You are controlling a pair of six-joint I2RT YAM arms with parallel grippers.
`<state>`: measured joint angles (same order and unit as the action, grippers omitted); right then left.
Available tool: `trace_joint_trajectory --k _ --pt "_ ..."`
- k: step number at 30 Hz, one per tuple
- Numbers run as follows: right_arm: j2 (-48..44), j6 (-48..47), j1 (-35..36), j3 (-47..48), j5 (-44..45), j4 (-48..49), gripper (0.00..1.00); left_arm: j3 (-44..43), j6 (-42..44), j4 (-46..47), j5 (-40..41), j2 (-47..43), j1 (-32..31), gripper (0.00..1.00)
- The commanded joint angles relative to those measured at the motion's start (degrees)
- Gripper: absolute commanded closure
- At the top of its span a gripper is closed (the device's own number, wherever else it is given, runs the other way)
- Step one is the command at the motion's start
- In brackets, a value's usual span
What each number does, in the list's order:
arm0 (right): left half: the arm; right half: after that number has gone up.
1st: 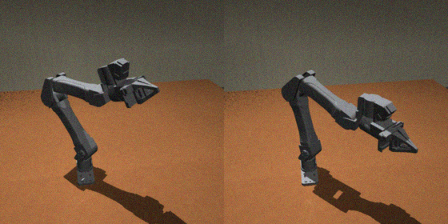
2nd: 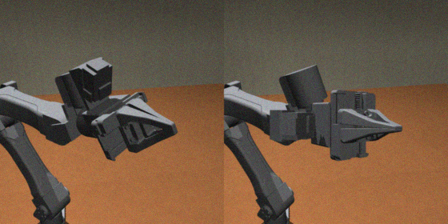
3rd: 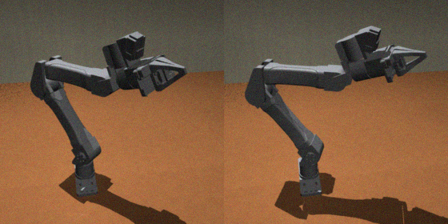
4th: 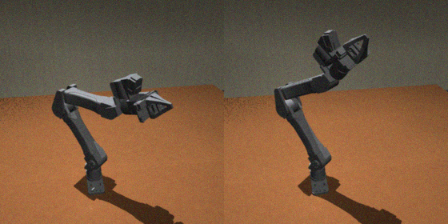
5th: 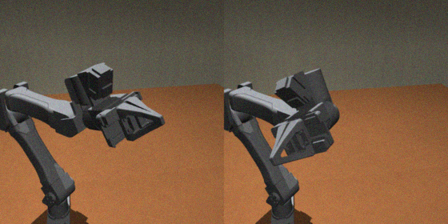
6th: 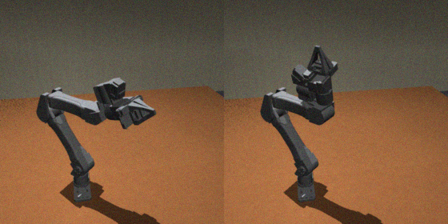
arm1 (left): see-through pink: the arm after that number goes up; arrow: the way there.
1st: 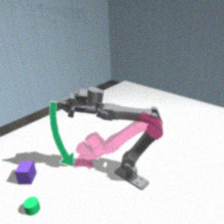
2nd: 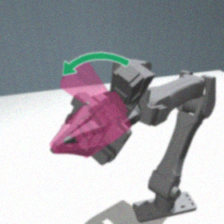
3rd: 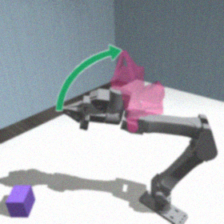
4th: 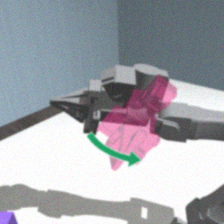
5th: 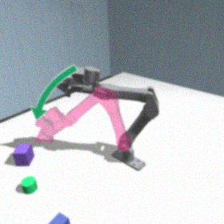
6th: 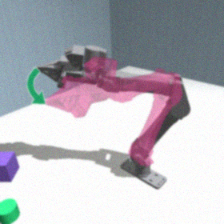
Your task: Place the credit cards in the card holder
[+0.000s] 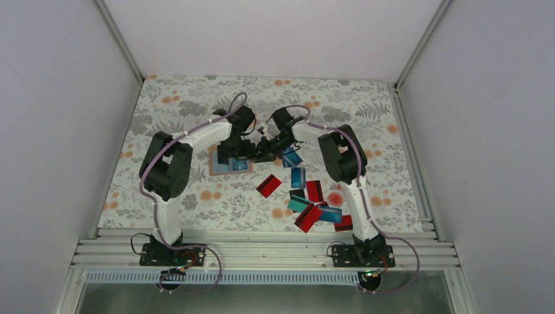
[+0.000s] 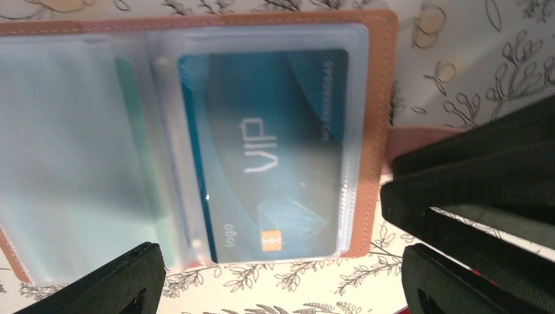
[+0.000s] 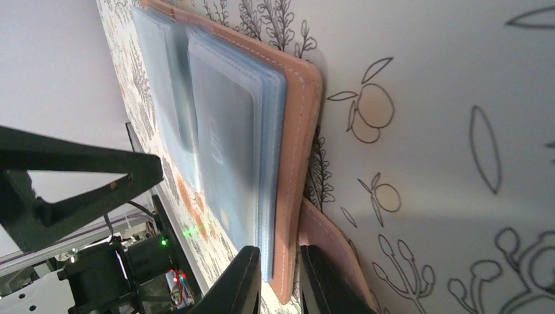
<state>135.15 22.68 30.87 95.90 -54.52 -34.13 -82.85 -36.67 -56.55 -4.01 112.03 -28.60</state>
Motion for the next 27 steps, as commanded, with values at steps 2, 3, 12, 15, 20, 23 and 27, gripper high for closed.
trace_joint_trajectory --k 2,3,12,15,20,23,27 --pt "-3.32 -1.1 -1.29 -1.64 1.65 -1.31 0.85 -3.53 -0.07 -3.34 3.85 1.88 -2.76 0.15" --pt "-3.49 -1.05 -1.38 -2.12 1.94 -1.23 0.85 -3.73 -0.03 -3.5 4.18 2.28 -3.12 0.17" --pt "-3.42 -1.27 -2.05 -4.03 1.96 -0.72 0.87 -4.97 0.89 -3.49 6.76 5.36 -4.38 0.39" --pt "-3.33 -1.19 -2.05 -4.05 1.87 -0.67 0.87 -5.04 1.66 -2.74 6.84 6.27 -4.37 0.39" --pt "-3.3 -1.1 -2.07 -4.49 1.92 -0.59 0.87 -5.32 2.22 -1.27 5.87 8.23 -4.46 0.38" --pt "-3.31 -1.23 -2.1 -4.58 1.88 -0.56 0.87 -4.96 2.51 -0.95 5.94 8.91 -4.46 0.36" --pt "-2.7 -1.31 -2.06 -4.26 1.62 -0.97 0.87 -5.58 2.24 -1.14 6.14 8.49 -4.94 0.32"
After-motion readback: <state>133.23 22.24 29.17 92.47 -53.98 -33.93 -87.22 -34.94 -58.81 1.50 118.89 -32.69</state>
